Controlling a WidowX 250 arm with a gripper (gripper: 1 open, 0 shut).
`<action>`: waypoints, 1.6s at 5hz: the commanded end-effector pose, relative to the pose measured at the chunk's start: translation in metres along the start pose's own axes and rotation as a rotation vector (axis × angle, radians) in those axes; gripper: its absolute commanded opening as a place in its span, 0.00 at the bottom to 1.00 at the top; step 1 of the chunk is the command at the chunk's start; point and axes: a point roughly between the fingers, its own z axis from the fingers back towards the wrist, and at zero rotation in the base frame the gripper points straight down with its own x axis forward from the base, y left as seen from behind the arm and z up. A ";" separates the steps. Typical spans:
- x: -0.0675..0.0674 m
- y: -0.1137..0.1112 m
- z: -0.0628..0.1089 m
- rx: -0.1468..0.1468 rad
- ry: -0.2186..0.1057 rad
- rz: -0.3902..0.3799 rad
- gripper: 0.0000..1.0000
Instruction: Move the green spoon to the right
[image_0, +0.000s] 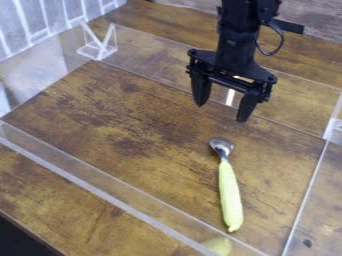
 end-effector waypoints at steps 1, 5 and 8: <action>0.017 0.015 0.009 -0.005 -0.037 0.036 1.00; 0.043 0.057 0.024 -0.011 -0.102 0.082 1.00; 0.046 0.068 0.049 -0.049 -0.175 0.045 1.00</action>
